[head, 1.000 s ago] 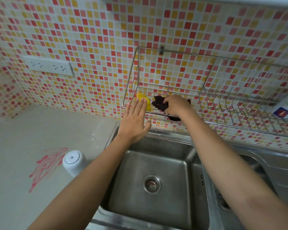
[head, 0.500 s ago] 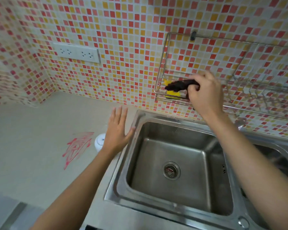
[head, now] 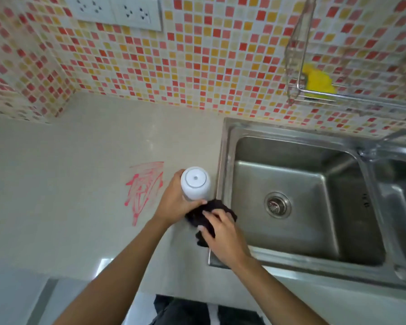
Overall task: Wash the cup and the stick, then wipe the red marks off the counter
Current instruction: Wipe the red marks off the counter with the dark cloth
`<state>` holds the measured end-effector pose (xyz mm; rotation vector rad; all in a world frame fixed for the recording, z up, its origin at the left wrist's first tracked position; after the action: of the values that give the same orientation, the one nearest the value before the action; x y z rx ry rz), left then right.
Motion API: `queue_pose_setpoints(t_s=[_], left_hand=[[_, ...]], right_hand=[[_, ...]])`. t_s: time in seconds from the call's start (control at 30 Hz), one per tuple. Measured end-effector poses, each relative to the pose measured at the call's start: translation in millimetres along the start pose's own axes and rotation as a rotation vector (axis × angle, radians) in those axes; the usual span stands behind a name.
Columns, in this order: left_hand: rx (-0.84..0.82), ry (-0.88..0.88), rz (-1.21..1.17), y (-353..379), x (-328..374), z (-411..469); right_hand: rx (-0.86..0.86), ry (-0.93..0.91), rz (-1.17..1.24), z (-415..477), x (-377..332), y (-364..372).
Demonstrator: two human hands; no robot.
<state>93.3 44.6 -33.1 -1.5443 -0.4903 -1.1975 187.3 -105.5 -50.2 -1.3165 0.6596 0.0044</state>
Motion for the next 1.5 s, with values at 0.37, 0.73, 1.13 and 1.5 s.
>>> queue_pose_setpoints(t_s=[0.37,0.73,1.13,1.5], left_hand=[[0.011,-0.022,-0.209,-42.2,-23.0,25.3],[0.541,-0.124,-0.065,-219.7,-97.5,41.8],[0.572,-0.182,-0.143,-226.4,-123.8,62.1],[0.495,-0.09,-0.079,-222.5,-126.0,87.0]], right_hand=[[-0.111,-0.228,-0.354,-8.3,-18.6,54.3],[-0.006,-0.35,-0.265,129.8,-167.4,158.5],[-0.075,-0.155,-0.339,23.5,-136.1,128.1],[-0.022,0.071,-0.344,293.7,-112.7,156.5]])
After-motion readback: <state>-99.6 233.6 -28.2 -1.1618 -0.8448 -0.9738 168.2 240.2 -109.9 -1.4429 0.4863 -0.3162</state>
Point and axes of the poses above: each hand's wrist, its own z-axis towards the middle knuckle, its own y-axis out of the palm, x = y × z, the point moved 3 cm from there along z, towards the middle knuckle, and after that the axes turned 14 degrees about x, right-handed, at the moved point
